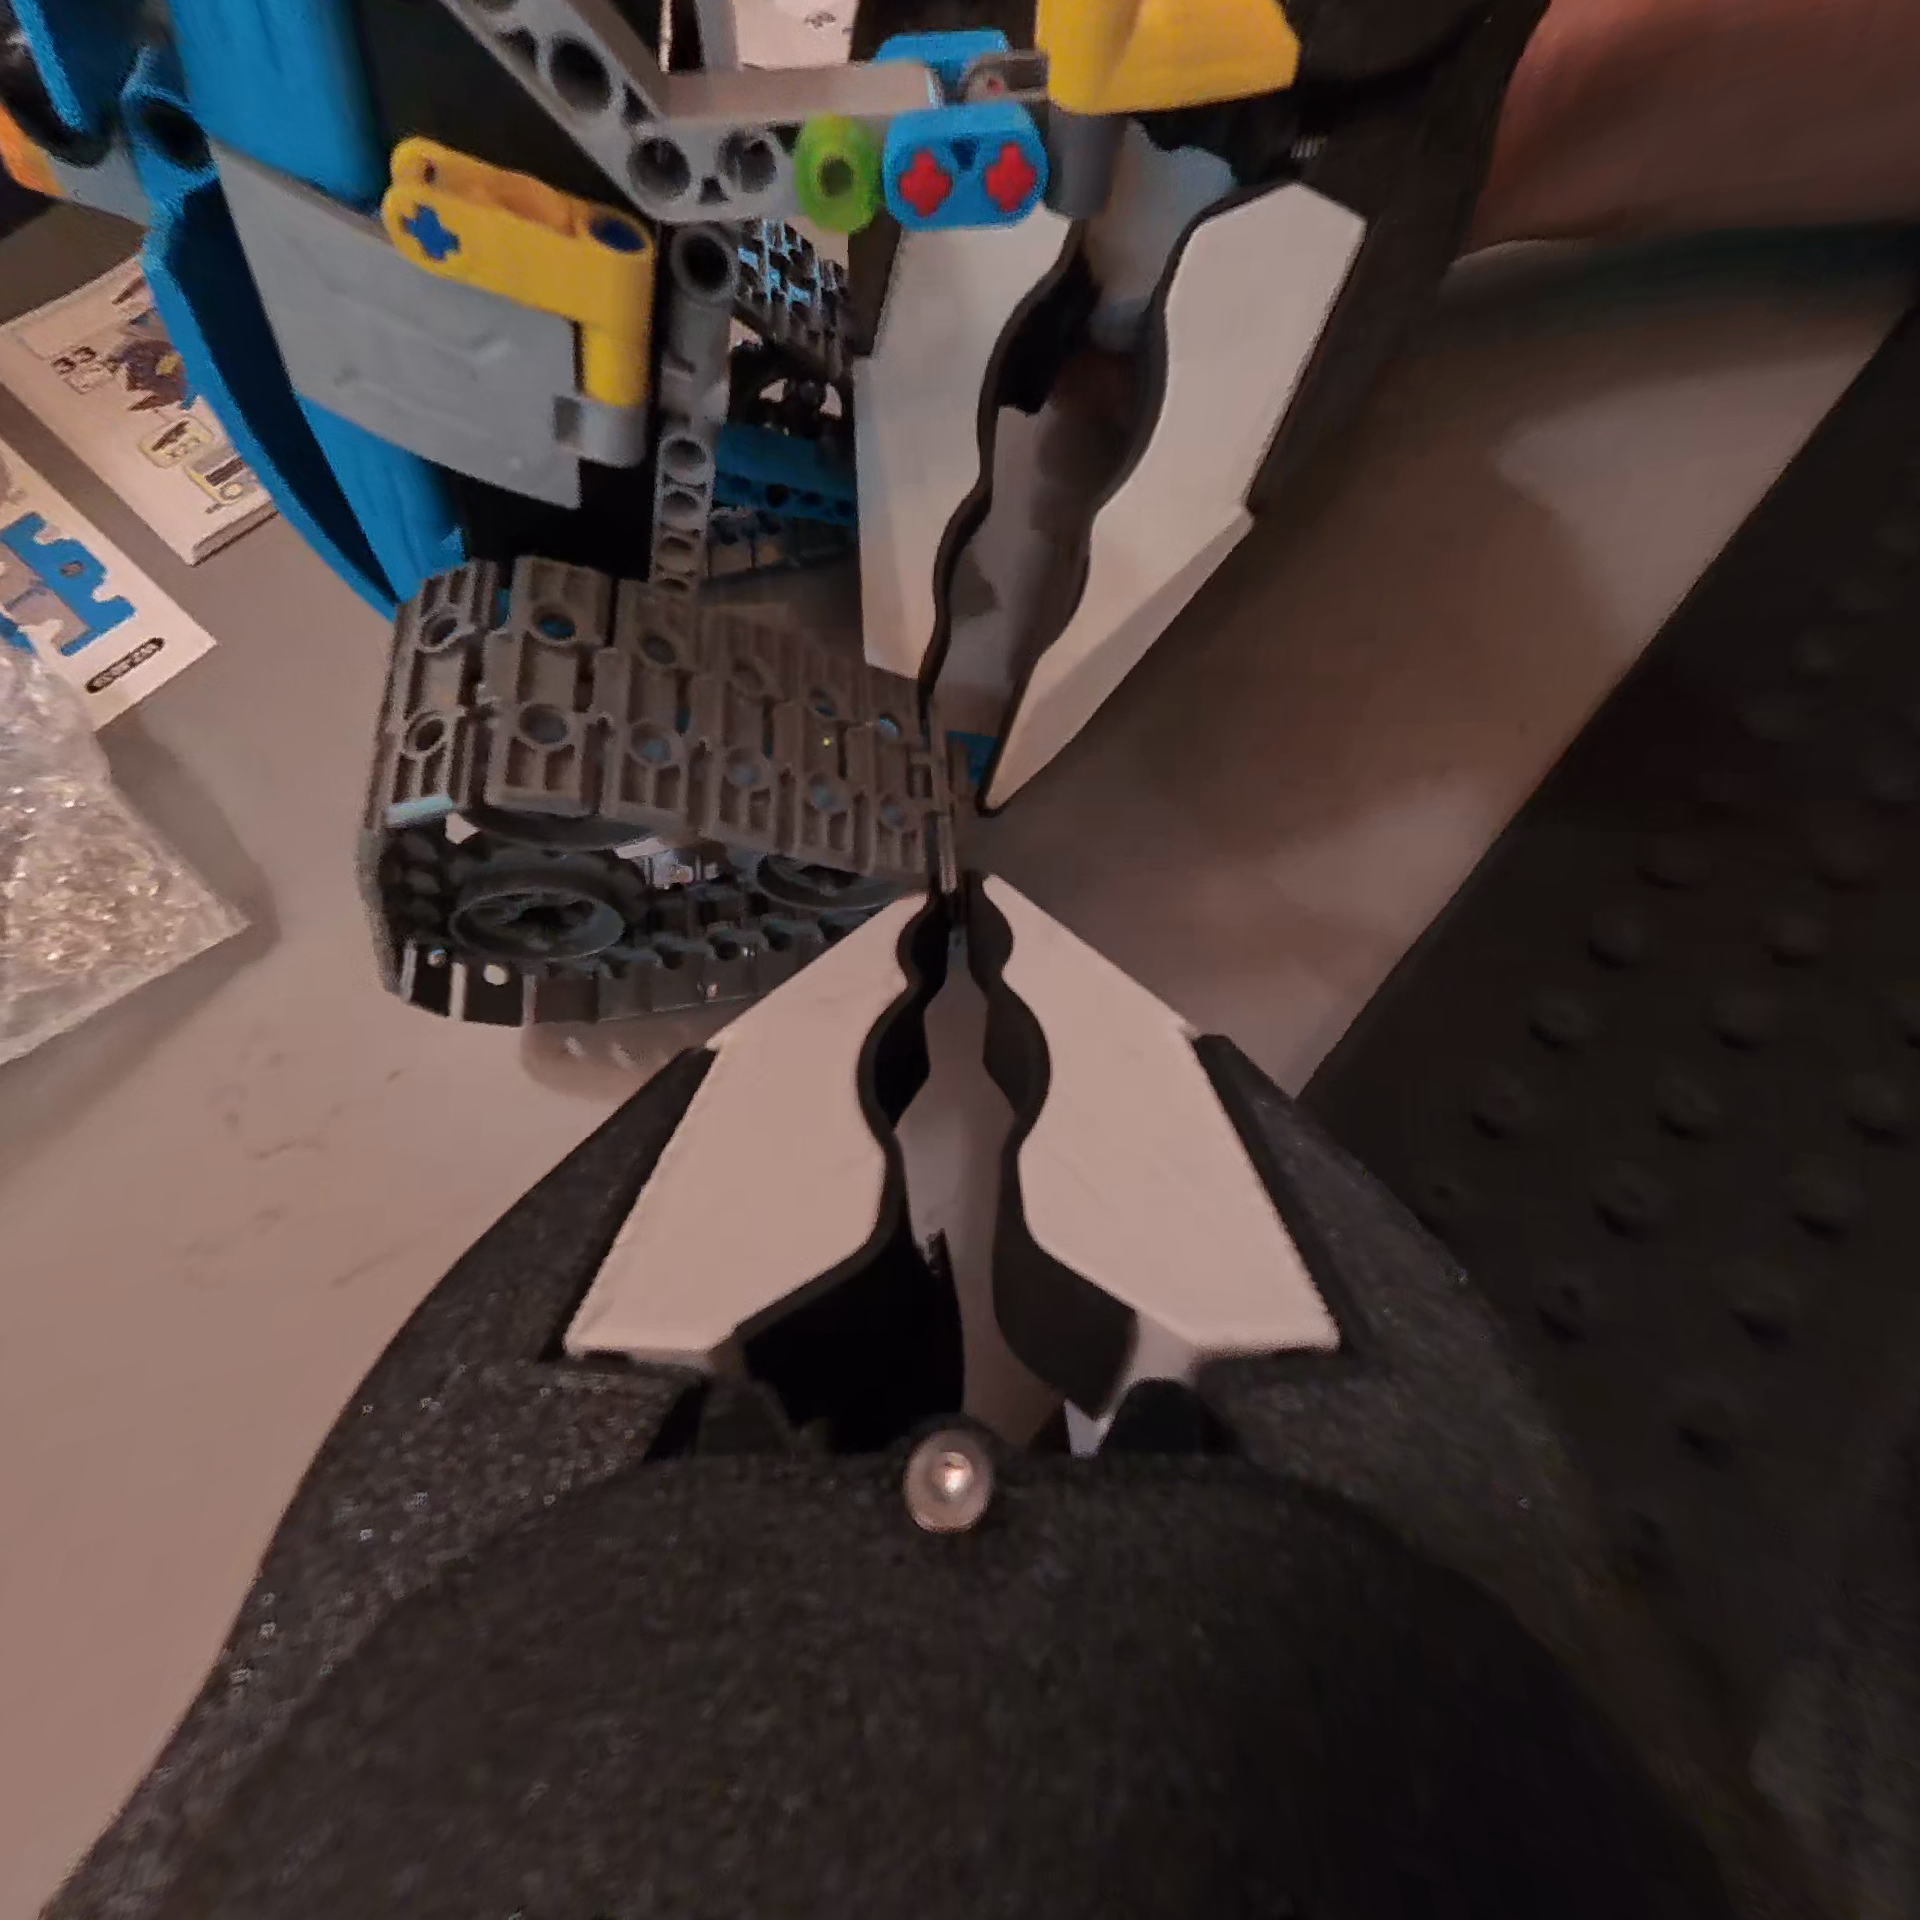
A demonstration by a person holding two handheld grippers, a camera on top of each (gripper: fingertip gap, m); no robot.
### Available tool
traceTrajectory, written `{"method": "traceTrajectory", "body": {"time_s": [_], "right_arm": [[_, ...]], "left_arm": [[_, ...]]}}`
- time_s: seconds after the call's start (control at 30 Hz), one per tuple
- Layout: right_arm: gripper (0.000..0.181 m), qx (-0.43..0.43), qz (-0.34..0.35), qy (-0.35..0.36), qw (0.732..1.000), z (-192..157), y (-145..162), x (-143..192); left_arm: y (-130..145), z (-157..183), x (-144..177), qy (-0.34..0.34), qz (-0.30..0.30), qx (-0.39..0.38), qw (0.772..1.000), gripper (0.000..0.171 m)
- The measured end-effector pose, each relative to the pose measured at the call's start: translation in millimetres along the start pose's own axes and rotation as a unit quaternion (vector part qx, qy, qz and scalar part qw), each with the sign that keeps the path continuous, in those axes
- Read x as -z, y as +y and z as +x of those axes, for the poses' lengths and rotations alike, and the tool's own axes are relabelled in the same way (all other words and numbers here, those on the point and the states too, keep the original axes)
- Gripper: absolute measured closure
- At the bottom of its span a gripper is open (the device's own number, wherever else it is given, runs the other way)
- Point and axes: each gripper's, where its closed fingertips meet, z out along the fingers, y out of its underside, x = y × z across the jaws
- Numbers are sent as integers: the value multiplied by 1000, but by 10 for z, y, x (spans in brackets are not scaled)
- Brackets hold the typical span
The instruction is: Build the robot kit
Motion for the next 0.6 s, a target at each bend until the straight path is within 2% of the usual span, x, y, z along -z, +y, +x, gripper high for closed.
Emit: {"method": "traceTrajectory", "body": {"time_s": [0.17, 0.4, 0.47, 0.6], "right_arm": [[168, 21, 4, 18, 1000, 14, -9, -3], [159, -32, 18, -35, 999, -33, -27, 22], [159, -30, 21, -28, 999, -26, -31, 12], [166, -80, 36, -45, 995, 5, -55, 4]], "left_arm": [[4, 5, 6, 23, 4, 20, 1000, 170], [-9, 4, 4, 38, 7, 29, 999, 170], [-5, 1, 7, 43, 9, 36, 998, 170], [-11, -7, 8, 43, 11, 42, 998, 170]]}}
